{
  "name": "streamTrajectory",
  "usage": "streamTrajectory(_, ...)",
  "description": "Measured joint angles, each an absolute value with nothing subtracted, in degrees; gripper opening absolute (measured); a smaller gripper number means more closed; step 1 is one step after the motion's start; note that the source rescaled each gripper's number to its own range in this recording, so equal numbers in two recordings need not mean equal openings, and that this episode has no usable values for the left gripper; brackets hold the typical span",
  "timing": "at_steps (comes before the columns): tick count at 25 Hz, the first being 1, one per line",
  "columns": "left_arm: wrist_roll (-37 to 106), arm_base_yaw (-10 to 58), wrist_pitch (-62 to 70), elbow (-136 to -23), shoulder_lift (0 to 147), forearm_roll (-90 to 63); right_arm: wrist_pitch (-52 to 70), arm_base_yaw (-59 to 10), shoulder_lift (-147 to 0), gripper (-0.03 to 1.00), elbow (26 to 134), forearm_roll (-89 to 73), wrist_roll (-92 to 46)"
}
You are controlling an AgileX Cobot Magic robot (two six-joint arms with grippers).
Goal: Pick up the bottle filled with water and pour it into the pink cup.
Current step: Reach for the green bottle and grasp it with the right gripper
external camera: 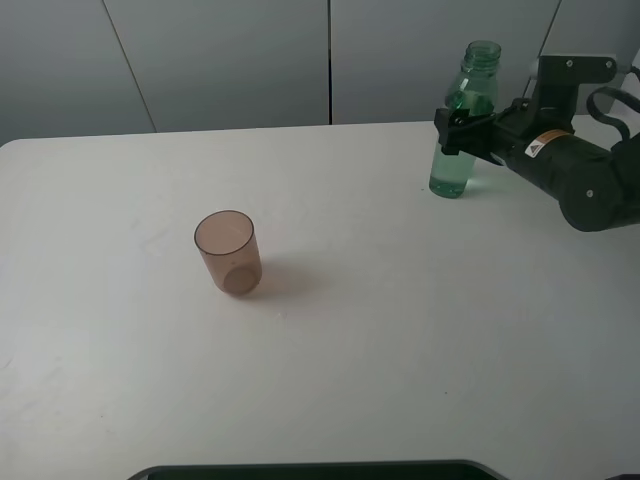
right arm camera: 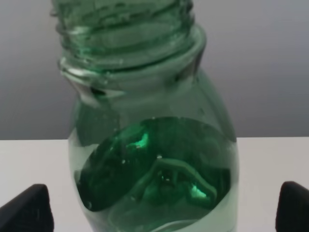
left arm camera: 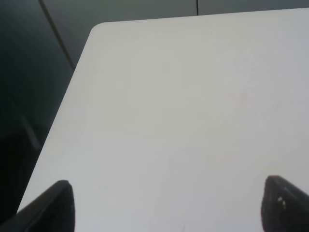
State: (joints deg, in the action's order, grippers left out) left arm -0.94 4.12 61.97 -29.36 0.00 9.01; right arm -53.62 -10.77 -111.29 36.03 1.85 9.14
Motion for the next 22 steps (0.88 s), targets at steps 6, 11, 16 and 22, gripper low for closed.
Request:
streamTrajectory(6, -0.9, 4.1, 62.0, -29.4, 0.0, 9.0, -53.4, -10.8, -114.3, 1.00, 39.0, 0.9, 9.1)
streamTrajectory(11, -0.9, 4.1, 62.0, -29.4, 0.0, 9.0, -53.4, -10.8, -115.9, 1.00, 41.7, 0.9, 9.1)
streamTrajectory(16, -0.9, 4.1, 62.0, -29.4, 0.0, 9.0, -53.3, -10.8, -118.5, 1.00, 43.9, 0.9, 9.1)
streamTrajectory(22, -0.9, 4.1, 62.0, -29.4, 0.0, 9.0, -53.2, -10.8, -120.9, 1.00, 46.1, 0.7, 9.1)
